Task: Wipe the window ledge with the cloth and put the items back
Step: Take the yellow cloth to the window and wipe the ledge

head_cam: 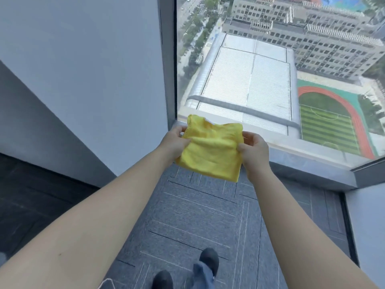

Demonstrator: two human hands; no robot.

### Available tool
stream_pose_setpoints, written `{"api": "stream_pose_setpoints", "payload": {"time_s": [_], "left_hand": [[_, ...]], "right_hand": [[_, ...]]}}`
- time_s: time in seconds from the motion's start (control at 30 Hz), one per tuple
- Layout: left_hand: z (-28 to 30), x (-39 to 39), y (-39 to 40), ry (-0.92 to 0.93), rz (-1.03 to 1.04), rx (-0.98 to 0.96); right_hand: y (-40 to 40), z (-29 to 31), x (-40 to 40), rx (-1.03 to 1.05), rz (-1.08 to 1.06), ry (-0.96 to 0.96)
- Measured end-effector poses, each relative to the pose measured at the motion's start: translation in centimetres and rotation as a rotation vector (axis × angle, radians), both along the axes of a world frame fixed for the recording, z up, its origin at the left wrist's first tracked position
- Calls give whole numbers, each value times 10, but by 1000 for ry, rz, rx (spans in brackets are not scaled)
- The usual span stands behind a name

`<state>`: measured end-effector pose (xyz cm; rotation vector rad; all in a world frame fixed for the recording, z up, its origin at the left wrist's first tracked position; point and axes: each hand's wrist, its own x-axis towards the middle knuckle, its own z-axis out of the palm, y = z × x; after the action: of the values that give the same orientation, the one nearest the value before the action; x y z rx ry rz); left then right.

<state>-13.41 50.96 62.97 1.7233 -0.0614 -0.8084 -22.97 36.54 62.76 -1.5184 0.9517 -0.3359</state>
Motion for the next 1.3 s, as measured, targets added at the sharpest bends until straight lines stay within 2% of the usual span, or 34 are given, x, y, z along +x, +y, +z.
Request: {"api": "stream_pose_setpoints", "payload": {"time_s": [0.3, 0.53, 0.7, 1.03, 1.17, 1.3], "left_hand": [[-92, 104, -97, 81, 29, 78], [-178, 184, -148, 72, 64, 155], [-274, 231, -171, 19, 83, 171], [-509, 315, -223, -75, 20, 179], [-569, 344, -246, -160, 1, 202], [-604, 362, -263, -244, 7, 250]], "right_hand": [[-96, -106, 114, 95, 9, 55], [-144, -193, 195, 115, 16, 69], [-161, -283, 242, 63, 2, 86], [-211, -507, 321, -99, 8, 80], [-234, -567, 348, -188, 33, 58], [-249, -603, 366, -257, 63, 71]]}}
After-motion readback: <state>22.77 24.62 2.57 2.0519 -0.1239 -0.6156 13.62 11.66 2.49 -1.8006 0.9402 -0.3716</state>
